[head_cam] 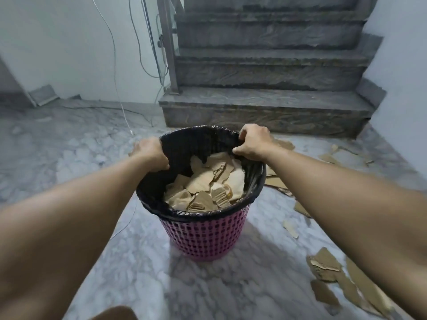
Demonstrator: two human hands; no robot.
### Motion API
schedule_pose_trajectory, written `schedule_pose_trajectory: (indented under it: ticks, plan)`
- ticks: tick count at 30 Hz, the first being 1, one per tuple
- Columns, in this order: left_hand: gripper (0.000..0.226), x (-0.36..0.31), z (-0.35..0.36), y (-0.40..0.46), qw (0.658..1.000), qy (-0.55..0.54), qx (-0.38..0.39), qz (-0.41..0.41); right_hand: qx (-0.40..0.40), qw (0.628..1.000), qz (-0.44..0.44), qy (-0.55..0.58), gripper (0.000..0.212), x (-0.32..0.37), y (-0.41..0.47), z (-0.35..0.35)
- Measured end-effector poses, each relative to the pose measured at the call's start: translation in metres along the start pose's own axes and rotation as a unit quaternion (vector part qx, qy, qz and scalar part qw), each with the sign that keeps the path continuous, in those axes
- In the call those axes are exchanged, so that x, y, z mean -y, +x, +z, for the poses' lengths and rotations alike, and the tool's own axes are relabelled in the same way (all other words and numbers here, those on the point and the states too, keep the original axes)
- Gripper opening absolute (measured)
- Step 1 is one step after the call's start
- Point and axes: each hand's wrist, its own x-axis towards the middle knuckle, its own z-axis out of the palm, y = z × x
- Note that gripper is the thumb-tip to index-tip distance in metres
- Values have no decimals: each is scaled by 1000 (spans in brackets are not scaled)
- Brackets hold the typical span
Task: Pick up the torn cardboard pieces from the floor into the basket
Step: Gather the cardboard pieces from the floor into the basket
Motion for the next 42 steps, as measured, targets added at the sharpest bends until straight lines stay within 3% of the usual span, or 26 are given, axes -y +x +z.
schedule_pose_trajectory:
  ticks: [3,6,9,11,16,19,21,27,31,34,36,38,40,42]
  plan:
    - [42,15,4,3,998,33,-28,-55,13,996,74,-56,31,-15,-10,-2]
    - [19,25,6,7,996,6,-26,-84,84,985,141,55,5,-29,-11,1]
    - [3,27,2,12,993,-43,-25,-111,49,981,156,106,7,-29,-4,0]
    - [14,26,0,17,990,-64,-35,-123,24,982,154,107,8,-22,0,-3]
    - [9,15,7,34,977,-179,-37,-107,-58,978,179,95,17,-32,17,-10]
    - [21,-2,17,39,946,-313,5,-90,-117,961,221,121,31,-49,28,-20]
    - [18,-19,25,41,931,-358,10,-67,-137,945,249,164,35,-67,36,-29]
    - [14,-58,51,49,902,-430,44,7,-140,923,255,250,16,-114,36,-45]
    - [29,-64,62,63,911,-404,74,50,-123,916,241,296,26,-114,14,-58]
    - [37,-78,54,61,971,-221,39,81,-78,934,233,261,20,-119,3,-75]
    - [49,-101,49,48,988,-86,-22,127,-31,945,237,224,15,-125,-4,-90]
    - [52,-129,48,33,979,-62,-34,190,13,950,243,194,13,-131,-12,-106]
    - [50,-162,48,14,966,-96,9,242,42,950,258,170,18,-137,-22,-124]
    - [36,-198,50,-6,945,-117,37,302,65,948,276,146,26,-149,-33,-141]
